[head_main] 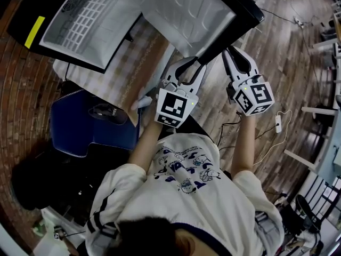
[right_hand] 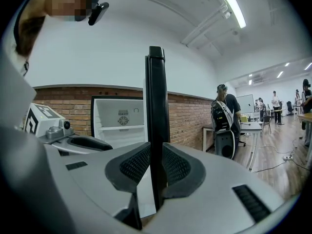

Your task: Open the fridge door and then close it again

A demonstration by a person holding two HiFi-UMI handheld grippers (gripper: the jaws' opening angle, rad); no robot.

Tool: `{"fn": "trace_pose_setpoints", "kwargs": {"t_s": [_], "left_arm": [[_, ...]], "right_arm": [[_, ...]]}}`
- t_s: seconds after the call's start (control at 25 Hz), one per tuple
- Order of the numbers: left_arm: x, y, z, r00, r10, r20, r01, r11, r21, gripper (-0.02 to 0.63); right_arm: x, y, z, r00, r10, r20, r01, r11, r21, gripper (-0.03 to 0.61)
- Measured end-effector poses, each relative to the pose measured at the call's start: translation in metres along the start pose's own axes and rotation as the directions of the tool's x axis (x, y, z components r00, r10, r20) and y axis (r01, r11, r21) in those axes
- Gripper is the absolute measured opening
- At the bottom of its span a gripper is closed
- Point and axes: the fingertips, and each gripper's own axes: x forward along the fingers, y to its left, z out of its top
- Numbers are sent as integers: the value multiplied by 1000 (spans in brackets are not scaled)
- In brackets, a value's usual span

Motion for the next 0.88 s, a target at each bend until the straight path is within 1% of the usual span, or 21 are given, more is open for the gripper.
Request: {"fn": "trace_pose_setpoints", "kwargs": {"t_s": [0.28,0.64,0.88], "left_arm": [[-21,-7,-7,1000,10,-6,-10,1000,-3,100],[-43,-3,-15,999,47,-11,-48,999,-15,100],[-59,-3,-19,997,83,-3,-83,996,-27,100]], "right_arm": [[-5,33,-3,999,34,6,-34,999,3,87],[-2,71,-5,996,93,-6,-93,996,-14,87],[0,100,-8,990,142,-25,-143,989,-43,87]]}}
